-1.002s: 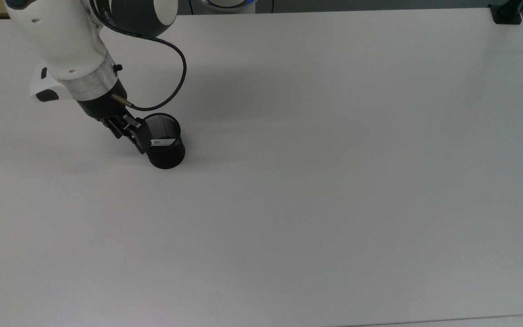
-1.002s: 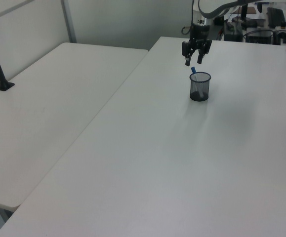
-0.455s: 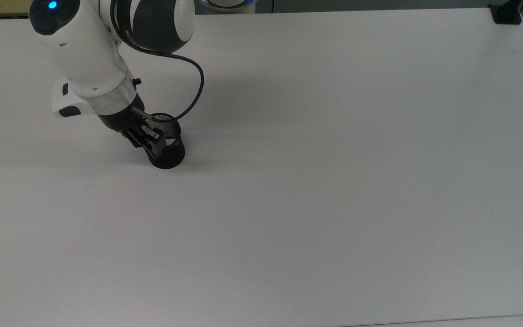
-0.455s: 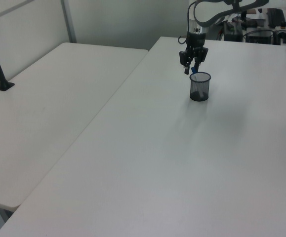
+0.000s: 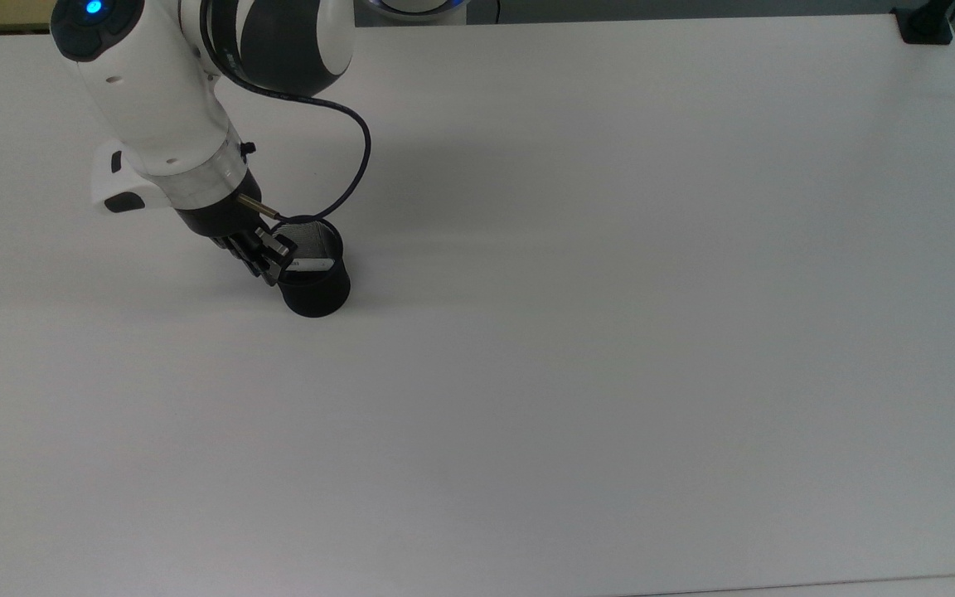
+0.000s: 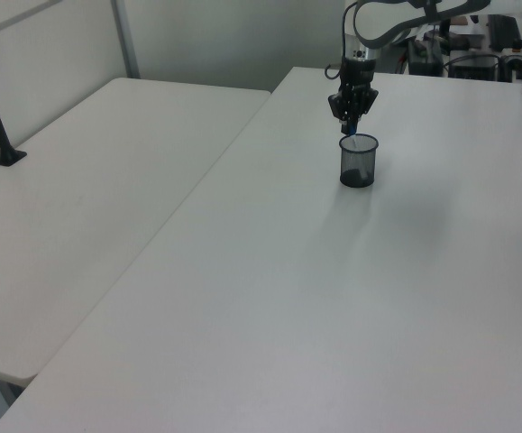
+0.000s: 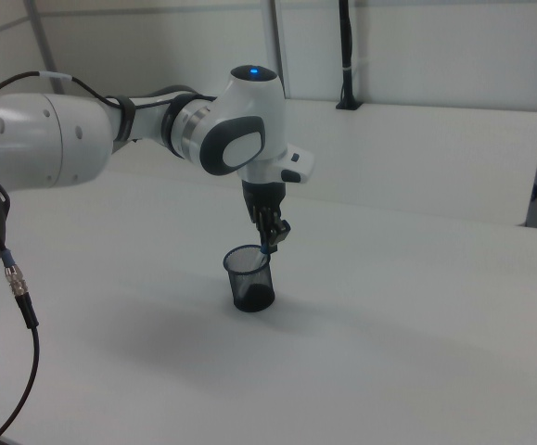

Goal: Remove the marker
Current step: 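Close the gripper on the marker and lift it out of the cup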

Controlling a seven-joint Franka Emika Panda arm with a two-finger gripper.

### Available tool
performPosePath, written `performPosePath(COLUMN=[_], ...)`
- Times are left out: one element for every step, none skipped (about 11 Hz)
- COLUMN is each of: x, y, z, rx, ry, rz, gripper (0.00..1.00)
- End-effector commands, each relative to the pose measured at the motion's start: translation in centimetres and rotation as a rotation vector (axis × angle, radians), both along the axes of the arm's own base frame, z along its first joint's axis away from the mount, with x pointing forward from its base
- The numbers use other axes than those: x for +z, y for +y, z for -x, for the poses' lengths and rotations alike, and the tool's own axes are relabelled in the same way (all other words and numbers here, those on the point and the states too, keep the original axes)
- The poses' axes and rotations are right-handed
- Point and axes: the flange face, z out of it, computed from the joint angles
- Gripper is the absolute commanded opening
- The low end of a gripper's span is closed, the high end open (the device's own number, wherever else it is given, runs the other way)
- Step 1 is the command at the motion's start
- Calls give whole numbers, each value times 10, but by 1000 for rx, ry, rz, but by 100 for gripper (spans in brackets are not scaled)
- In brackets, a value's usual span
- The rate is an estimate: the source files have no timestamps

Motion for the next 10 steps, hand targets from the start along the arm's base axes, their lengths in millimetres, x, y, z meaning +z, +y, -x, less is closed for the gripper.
performPosePath(x=[25, 47, 69, 88, 115, 144, 161, 163, 150, 132], y=[-5, -1, 2, 5, 8, 14, 29, 46, 63, 84], z=[3, 6, 10, 15, 21, 32, 42, 47, 47, 47], rx=[7, 12, 15, 37, 46, 62, 100, 141, 171, 208], ry=[-41, -71, -101, -121, -160, -177, -156, -123, -65, -11], rz=[11, 7, 4, 15, 14, 7, -8, -22, -37, -45], gripper=[13, 13, 13, 13, 13, 13, 13, 13, 13, 13])
